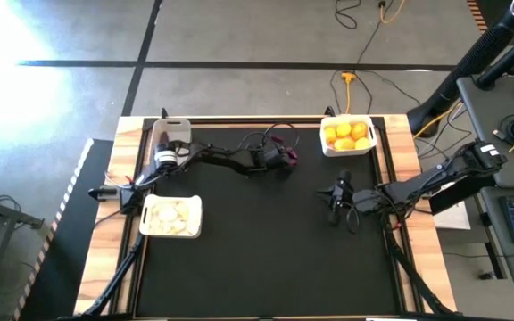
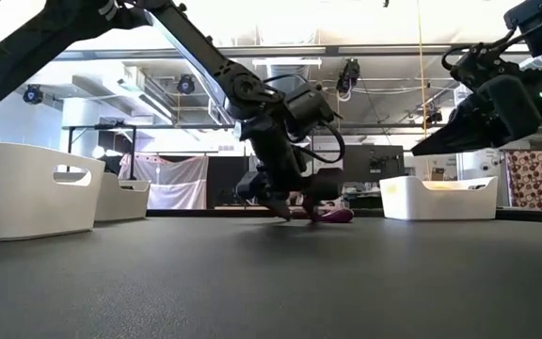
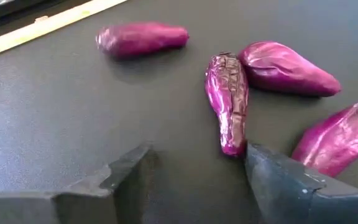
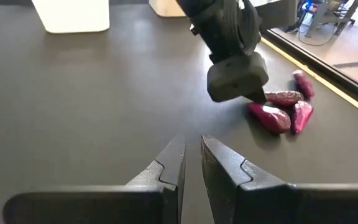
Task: Sort produce into baskets
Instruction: Put the violet eggplant into the gray bin
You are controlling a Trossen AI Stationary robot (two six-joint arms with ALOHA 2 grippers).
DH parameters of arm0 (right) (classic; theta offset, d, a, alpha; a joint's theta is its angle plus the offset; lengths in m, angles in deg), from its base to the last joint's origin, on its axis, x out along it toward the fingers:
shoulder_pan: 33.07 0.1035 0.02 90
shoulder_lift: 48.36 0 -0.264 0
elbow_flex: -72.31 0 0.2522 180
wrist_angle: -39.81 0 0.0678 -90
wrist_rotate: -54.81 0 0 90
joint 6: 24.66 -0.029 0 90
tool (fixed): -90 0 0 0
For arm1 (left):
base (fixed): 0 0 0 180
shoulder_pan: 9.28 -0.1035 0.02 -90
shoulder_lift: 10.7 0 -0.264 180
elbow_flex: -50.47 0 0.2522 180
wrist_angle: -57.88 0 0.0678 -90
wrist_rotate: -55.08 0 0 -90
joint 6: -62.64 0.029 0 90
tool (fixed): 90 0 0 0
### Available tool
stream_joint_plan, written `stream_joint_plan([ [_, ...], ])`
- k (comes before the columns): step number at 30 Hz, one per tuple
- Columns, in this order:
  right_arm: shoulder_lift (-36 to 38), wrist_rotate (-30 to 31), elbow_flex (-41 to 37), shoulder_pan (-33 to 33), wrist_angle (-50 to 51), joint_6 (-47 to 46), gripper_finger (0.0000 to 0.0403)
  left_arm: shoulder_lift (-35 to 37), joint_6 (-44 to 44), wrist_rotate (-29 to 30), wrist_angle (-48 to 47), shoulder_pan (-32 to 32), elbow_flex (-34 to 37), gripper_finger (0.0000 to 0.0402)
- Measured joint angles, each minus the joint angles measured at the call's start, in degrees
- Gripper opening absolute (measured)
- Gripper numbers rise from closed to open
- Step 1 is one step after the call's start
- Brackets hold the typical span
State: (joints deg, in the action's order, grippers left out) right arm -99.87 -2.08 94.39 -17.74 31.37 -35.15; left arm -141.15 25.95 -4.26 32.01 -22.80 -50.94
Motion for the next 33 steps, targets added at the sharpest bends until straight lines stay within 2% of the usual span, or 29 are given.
stream_joint_plan([
  [7,-0.7,0.0,0.3,0.0,0.0,0.1,0.0043,0.9,2.4,-2.4,1.1,0.5,0.3,0.0152],
  [12,-1.1,0.0,0.3,0.0,0.2,0.3,0.0043,4.5,6.9,-6.4,0.4,1.3,0.4,0.0127],
  [16,-1.1,0.0,0.3,0.0,0.1,0.7,0.0043,6.0,15.0,-8.8,3.1,2.2,0.3,0.0126],
  [18,-1.1,0.0,0.3,0.0,0.1,0.7,0.0043,6.0,21.9,-11.7,5.5,2.6,0.3,0.0126],
  [20,-1.1,0.0,0.3,0.0,0.1,0.7,0.0043,5.6,25.1,-13.8,7.9,2.9,0.3,0.0126],
  [26,-1.1,0.0,0.3,0.0,-0.8,1.3,0.0043,3.6,25.3,-12.8,10.0,2.1,0.3,0.0135],
  [33,-1.1,0.0,0.3,0.0,-0.9,1.5,0.0043,2.3,25.5,-12.8,13.9,2.0,0.3,0.0198],
])
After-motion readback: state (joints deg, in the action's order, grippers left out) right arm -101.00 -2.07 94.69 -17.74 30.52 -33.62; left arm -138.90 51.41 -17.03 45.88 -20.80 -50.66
